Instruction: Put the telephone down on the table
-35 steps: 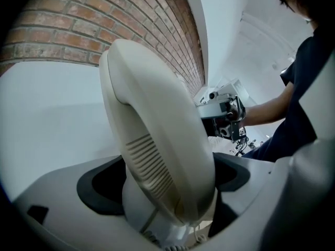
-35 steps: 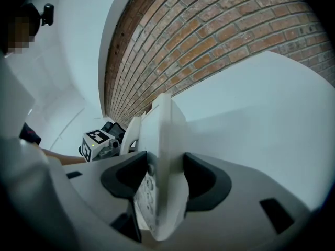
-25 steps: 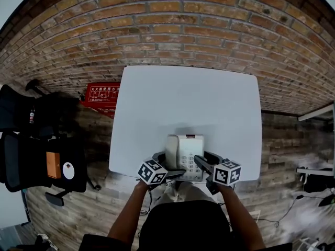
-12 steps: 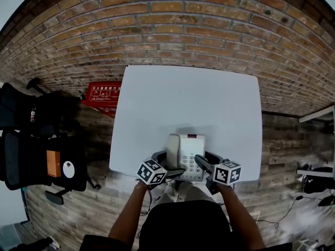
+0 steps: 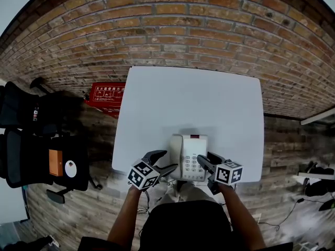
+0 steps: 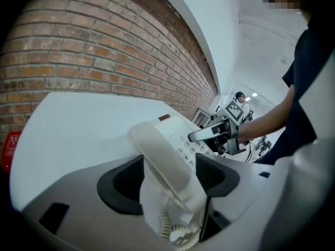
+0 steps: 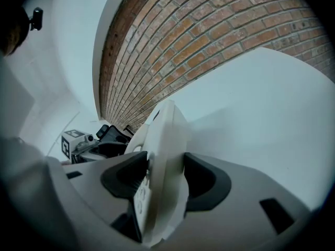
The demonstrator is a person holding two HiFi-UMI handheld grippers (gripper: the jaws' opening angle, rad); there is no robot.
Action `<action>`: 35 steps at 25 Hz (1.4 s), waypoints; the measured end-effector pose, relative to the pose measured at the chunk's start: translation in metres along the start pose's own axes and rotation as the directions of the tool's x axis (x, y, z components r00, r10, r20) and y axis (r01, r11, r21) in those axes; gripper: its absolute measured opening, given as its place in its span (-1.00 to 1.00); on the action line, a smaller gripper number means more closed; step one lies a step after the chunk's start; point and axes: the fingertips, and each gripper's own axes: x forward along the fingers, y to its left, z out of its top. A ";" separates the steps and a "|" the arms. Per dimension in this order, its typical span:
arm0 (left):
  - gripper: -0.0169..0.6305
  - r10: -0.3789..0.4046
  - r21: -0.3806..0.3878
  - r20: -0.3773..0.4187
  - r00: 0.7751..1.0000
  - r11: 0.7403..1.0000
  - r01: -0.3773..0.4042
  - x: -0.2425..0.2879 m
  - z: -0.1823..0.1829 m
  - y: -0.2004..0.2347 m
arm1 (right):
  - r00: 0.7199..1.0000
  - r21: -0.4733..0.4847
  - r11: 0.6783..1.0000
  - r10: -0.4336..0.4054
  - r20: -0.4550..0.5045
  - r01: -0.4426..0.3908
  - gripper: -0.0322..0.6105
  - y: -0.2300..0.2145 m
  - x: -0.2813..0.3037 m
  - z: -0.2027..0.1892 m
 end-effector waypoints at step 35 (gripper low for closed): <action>-0.93 0.146 0.374 -0.148 0.978 0.924 -0.082 0.017 0.008 -0.009 | 0.998 -0.030 0.998 -0.053 -0.030 0.052 -0.19 -0.005 0.003 -0.003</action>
